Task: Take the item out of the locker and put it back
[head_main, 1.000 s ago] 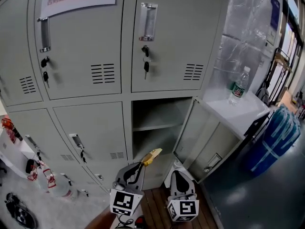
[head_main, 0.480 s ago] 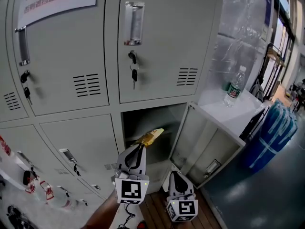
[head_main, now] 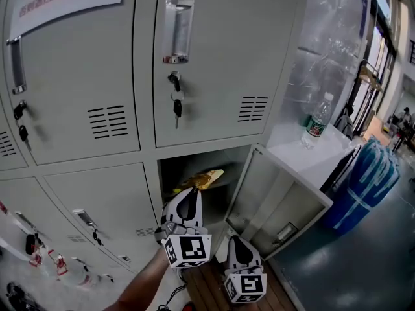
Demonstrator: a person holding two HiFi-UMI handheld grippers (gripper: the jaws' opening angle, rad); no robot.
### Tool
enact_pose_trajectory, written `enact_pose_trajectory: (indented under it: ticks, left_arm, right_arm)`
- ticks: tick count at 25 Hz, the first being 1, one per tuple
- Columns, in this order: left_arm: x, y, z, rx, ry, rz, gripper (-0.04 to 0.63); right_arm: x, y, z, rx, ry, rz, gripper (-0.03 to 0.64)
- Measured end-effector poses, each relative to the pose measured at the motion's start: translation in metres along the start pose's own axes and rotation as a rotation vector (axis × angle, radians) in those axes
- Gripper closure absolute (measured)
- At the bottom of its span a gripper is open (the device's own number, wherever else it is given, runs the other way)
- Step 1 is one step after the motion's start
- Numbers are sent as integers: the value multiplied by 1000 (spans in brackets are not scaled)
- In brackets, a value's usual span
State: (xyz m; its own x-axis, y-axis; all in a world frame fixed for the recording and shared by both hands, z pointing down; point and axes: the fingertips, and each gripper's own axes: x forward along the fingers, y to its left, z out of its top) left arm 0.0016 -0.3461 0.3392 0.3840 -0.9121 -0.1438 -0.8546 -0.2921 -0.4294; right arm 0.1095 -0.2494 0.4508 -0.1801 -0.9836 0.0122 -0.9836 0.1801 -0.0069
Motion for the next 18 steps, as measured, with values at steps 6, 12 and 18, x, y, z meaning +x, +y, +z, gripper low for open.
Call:
enact_pose_trajectory:
  ticks: [6,12,18]
  left_arm:
    - [20,-9,-19,27,50,-26,561]
    - [37,-18,-40,37,103,-52,561]
    - [52,-23,-64,62,176,-89,561]
  right_arm:
    - [7,-13,-1,1,6,-19,598]
    - [15,-16,-5,5,17,-20,598]
    - [21,-17,-14,16,36,-20,598]
